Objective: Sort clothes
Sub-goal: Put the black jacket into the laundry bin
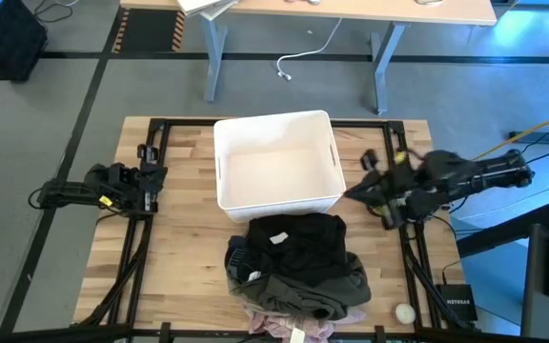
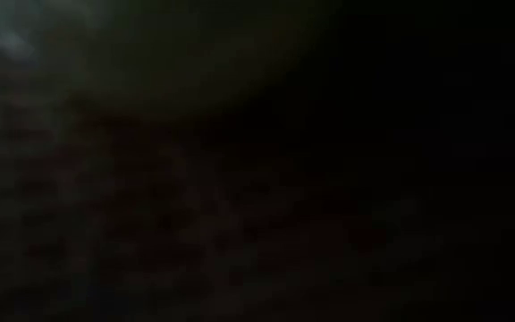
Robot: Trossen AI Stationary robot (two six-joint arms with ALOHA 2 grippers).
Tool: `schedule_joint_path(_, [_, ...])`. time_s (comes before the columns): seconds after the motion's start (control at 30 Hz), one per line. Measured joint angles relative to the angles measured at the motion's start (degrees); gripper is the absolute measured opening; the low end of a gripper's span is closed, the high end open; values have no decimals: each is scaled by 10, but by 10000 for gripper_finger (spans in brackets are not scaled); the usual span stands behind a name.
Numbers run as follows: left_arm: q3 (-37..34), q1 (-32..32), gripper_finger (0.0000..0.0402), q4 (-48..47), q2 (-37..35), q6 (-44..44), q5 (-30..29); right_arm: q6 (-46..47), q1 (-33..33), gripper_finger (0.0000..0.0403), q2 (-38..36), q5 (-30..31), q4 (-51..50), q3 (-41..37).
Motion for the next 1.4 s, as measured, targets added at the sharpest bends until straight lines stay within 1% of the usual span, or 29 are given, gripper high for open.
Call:
schedule_joint_path(0.07, [7,0,4,-16,14,-12,0,-19,0,31,50,-1,-74,59])
schedule_joint_path(0.17, [15,0,4,-21,38,-22,0,-50,0,31,113,-1,-152,140])
schedule_joint_path(0.33, [32,0,4,-27,85,-26,0,-95,0,34,195,-1,-240,252])
schedule_joint_path(0.43, [44,0,4,-29,111,-26,0,-98,0,61,226,0,-277,307])
schedule_joint_path(0.57, [56,0,4,-42,142,-26,0,-96,0,131,253,9,-322,354])
schedule_joint_path(0.67, [61,0,4,-43,157,-28,0,-98,0,188,258,25,-353,364])
schedule_joint_path(0.73, [63,0,4,-44,163,-32,0,-98,0,217,258,39,-379,362])
schedule_joint_path(0.8, [64,0,4,-43,166,-32,0,-93,0,240,258,45,-413,356])
schedule_joint_path(0.87, [64,0,4,-44,166,-32,0,-79,0,252,259,45,-445,351])
schedule_joint_path(1.0, [64,0,4,-46,166,-33,0,-47,0,255,258,43,-471,328])
schedule_joint_path(1.07, [64,0,4,-46,166,-32,0,-36,0,250,258,31,-473,312])
schedule_joint_path(1.27, [64,0,4,-46,166,-33,0,-33,0,235,259,-5,-468,268])
schedule_joint_path(1.4, [64,0,4,-55,166,-32,0,-36,15,227,259,-6,-464,263])
